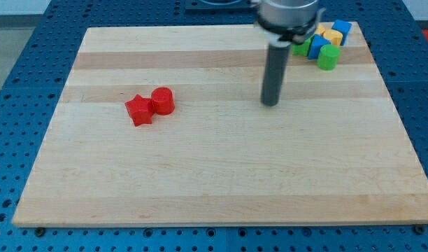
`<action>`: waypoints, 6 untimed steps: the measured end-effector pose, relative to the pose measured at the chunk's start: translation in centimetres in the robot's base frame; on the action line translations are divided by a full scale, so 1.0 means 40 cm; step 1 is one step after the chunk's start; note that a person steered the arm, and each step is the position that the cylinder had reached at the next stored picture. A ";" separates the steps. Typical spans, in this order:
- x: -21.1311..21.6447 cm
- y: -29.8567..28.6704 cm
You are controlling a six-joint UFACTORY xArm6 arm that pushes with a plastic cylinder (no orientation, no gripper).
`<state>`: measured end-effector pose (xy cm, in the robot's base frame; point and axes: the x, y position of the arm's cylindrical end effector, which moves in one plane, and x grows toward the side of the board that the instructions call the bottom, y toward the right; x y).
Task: Separate the red circle and red star
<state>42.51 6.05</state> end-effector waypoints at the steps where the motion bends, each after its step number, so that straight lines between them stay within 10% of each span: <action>1: 0.061 -0.124; 6: 0.021 -0.461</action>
